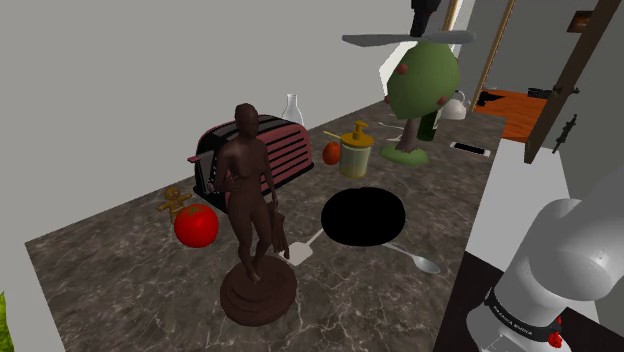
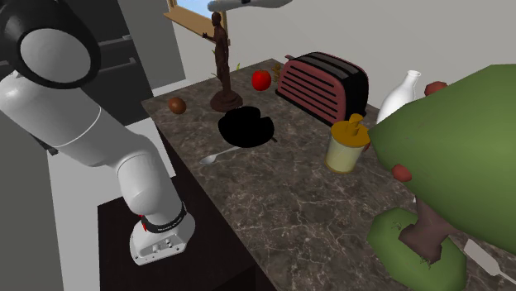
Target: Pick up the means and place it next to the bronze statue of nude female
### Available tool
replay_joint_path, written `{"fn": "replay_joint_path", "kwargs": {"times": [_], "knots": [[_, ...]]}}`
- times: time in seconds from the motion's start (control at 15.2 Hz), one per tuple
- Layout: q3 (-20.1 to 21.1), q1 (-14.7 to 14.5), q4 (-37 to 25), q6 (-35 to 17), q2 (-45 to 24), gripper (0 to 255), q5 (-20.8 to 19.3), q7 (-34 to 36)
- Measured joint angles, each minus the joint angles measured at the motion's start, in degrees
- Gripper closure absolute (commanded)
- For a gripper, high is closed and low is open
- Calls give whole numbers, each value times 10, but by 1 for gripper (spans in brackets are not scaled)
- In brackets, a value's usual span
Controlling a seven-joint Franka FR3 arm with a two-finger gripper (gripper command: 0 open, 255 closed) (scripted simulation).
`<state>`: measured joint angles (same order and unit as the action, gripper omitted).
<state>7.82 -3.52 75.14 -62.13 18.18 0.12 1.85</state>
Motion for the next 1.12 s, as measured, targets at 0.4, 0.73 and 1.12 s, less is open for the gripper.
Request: {"fn": "replay_joint_path", "kwargs": {"times": [0.4,0.73,1.12], "knots": [[75,-24,-44,8,-37,255,5,102],[151,-54,-120,24,-103,255,-12,200],[196,-82,-140,11,-143,255,-31,265]]}}
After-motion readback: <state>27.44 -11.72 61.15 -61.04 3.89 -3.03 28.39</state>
